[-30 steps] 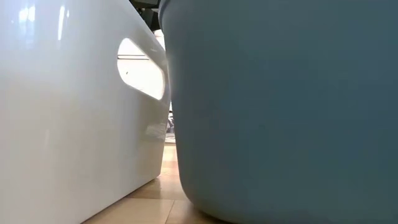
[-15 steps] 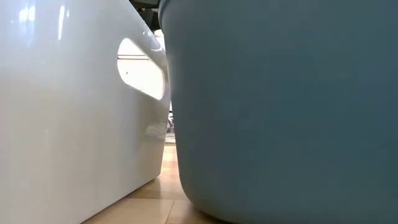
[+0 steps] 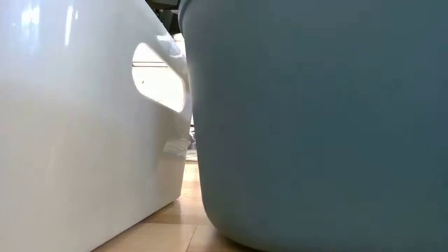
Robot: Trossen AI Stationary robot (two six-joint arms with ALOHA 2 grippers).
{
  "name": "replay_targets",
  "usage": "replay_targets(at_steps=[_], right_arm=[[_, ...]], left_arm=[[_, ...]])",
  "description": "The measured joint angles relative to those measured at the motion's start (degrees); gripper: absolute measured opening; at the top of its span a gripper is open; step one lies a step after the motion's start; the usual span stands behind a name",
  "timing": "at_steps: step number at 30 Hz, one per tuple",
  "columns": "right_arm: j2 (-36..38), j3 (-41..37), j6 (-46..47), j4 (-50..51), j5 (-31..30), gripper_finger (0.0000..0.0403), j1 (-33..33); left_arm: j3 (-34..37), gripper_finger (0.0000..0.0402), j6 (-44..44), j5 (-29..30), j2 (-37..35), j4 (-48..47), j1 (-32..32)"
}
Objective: Pick & Place Toothbrushes
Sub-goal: Put the purple toothbrush into the right transparent bin
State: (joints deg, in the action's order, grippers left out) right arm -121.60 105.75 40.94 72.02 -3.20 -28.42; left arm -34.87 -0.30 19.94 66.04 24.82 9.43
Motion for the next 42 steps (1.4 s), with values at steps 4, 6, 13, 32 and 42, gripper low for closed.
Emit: replay_targets(at_steps=[4, 6, 13, 32, 42], right_arm=[[0.16, -0.01, 1.24, 5.92, -1.99, 0.0255, 0.57], [0.93, -0.07, 2.25, 8.40, -5.42, 0.0255, 0.28], [5.70, -0.07, 3.01, 9.41, -17.65, 0.0255, -1.66], [17.03, -0.07, 8.64, 10.28, -43.82, 0.0255, -7.27], [19.19, -9.08, 10.19, 3.83, -44.28, 0.0255, -6.83]], left_arm=[[0.00, 0.0301, 0.00, 0.00, -0.01, 0.02, 0.01], [0.00, 0.0301, 0.00, 0.00, -0.02, 0.02, 0.02], [0.00, 0.0301, 0.01, 0.00, -0.01, 0.05, -0.20], [0.00, 0.0301, 0.00, 0.00, -0.02, 0.04, -0.20], [0.00, 0.0301, 0.00, 0.00, -0.02, 0.04, -0.20]])
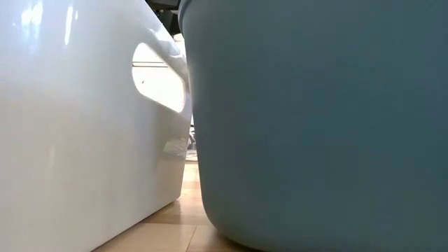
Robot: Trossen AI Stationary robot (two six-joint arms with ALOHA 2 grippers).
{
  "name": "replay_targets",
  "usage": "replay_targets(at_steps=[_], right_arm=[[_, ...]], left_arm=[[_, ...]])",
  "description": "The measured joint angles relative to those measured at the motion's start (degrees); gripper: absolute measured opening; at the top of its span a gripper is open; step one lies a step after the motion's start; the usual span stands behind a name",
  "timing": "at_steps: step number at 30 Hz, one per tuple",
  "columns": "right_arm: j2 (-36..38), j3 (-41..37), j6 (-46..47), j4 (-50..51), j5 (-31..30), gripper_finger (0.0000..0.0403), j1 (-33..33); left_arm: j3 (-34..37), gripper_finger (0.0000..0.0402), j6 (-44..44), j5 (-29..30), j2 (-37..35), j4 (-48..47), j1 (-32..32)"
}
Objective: Pick & Place Toothbrushes
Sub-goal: Put the purple toothbrush into the right transparent bin
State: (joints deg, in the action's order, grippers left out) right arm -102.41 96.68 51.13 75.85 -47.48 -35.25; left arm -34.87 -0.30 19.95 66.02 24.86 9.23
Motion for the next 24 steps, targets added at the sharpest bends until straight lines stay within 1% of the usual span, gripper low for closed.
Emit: replay_targets(at_steps=[3, 6, 10, 14, 17, 21, 24], right_arm=[[2.32, -5.65, 0.40, -4.50, 1.05, 0.0255, 0.31], [7.21, -12.02, -0.28, -10.86, 2.01, 0.0255, 0.82], [15.90, -22.08, -4.48, -23.86, 4.41, 0.0255, 1.59], [24.98, -32.23, -8.85, -37.44, 10.49, 0.0255, 3.33], [30.05, -39.78, -11.44, -47.96, 11.76, 0.0255, 4.67], [33.57, -47.10, -12.57, -58.12, 11.71, 0.0255, 6.00], [33.80, -49.44, -12.59, -60.32, 11.74, 0.0255, 6.62]], left_arm=[[0.00, 0.0301, 0.00, 0.02, 0.01, 0.00, 0.00], [0.00, 0.0301, 0.00, 0.02, 0.01, 0.01, 0.00], [0.00, 0.0301, 0.00, 0.02, 0.01, 0.02, 0.00], [0.00, 0.0301, 0.00, 0.02, 0.01, 0.02, 0.00], [0.00, 0.0301, 0.00, 0.02, 0.02, 0.02, 0.00], [0.00, 0.0301, 0.00, 0.01, 0.00, 0.04, -0.38], [0.00, 0.0301, 0.00, 0.01, 0.02, 0.02, -0.74]])
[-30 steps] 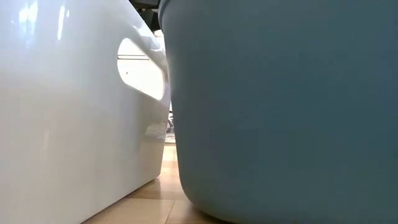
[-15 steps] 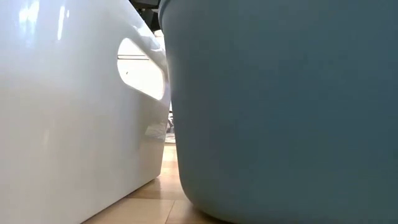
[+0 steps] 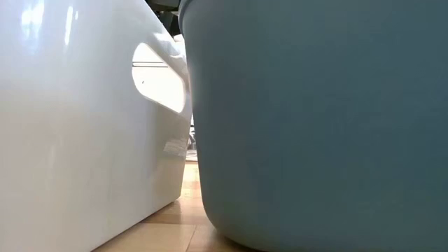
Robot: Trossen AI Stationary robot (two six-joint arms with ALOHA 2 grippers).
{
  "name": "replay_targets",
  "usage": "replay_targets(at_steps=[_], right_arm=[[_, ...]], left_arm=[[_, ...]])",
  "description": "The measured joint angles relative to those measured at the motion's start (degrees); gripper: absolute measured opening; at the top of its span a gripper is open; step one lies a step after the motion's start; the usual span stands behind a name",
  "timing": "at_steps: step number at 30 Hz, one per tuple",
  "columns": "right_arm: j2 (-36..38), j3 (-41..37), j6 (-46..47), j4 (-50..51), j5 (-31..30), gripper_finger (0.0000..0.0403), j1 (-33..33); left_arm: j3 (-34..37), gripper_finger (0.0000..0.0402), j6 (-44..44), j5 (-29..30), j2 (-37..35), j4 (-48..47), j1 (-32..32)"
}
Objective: Pick & Place Toothbrushes
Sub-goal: Put the purple toothbrush into the right transparent bin
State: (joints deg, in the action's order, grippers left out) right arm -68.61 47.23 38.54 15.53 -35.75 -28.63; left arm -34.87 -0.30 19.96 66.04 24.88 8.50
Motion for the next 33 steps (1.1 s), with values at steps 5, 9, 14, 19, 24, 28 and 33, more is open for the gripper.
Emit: replay_targets(at_steps=[5, 9, 14, 19, 24, 28, 33], right_arm=[[-1.16, -0.05, -0.42, 0.87, 0.19, 0.0255, 0.07], [-1.05, 0.01, -0.48, 1.33, 0.23, 0.0255, 0.60], [-0.51, 0.05, 2.13, 7.66, 3.54, 0.0255, 1.08], [-0.92, 0.05, 9.06, 19.46, 13.50, 0.0255, 3.65], [-1.75, 0.05, 9.74, 31.21, 17.81, 0.0255, 7.17], [-2.05, 0.06, -0.65, 34.78, 17.92, 0.0255, 9.41], [-3.93, 0.11, -9.25, 35.10, 18.18, 0.0255, 11.59]], left_arm=[[0.00, 0.0301, 0.00, 0.01, -0.01, -0.01, -0.03], [0.00, 0.0301, 0.00, 0.01, -0.01, -0.02, -0.03], [0.00, 0.0301, 0.00, 0.00, 0.01, -0.02, -0.03], [0.00, 0.0301, 0.00, -0.01, -0.01, -0.04, -0.03], [0.00, 0.0301, 0.00, -0.01, -0.01, -0.04, -0.03], [0.00, 0.0301, 0.00, -0.01, -0.01, -0.04, -0.03], [0.00, 0.0301, 0.00, -0.01, -0.01, -0.04, -0.21]])
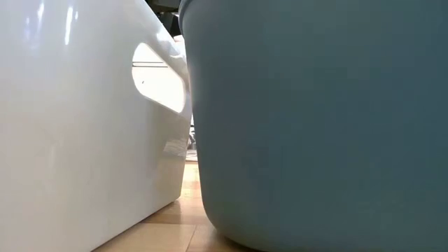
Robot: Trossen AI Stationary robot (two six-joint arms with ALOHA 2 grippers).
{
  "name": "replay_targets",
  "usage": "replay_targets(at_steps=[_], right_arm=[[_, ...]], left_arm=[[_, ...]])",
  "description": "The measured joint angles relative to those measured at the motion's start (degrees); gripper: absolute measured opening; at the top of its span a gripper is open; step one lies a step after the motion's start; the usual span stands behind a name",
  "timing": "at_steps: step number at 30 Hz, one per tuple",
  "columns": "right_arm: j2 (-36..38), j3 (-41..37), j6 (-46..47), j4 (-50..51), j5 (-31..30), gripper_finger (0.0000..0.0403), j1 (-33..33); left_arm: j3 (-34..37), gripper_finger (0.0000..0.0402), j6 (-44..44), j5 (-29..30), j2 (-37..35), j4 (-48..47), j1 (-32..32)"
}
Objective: Pick & Place Toothbrushes
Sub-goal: Put the purple toothbrush into the right transparent bin
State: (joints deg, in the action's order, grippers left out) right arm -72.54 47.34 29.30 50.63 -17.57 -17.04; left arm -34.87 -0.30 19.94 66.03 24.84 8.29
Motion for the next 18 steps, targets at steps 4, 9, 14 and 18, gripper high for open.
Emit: replay_targets(at_steps=[4, 9, 14, 18], right_arm=[[-3.15, -0.05, -0.76, 0.72, 0.72, 0.0255, 2.39], [-7.74, -0.05, 0.67, 1.22, 6.57, 0.0255, 6.00], [-10.31, -0.07, -5.15, 1.38, 10.61, 0.0249, 10.07], [-10.50, -0.07, -8.88, 1.21, 12.76, 0.0228, 13.53]], left_arm=[[0.00, 0.0301, 0.00, 0.00, 0.01, 0.00, -0.13], [0.00, 0.0301, -0.02, 0.00, 0.00, -0.06, -0.13], [0.00, 0.0301, 0.00, 0.00, 0.00, -0.07, -0.13], [0.00, 0.0301, 0.00, 0.00, 0.01, -0.07, -0.13]])
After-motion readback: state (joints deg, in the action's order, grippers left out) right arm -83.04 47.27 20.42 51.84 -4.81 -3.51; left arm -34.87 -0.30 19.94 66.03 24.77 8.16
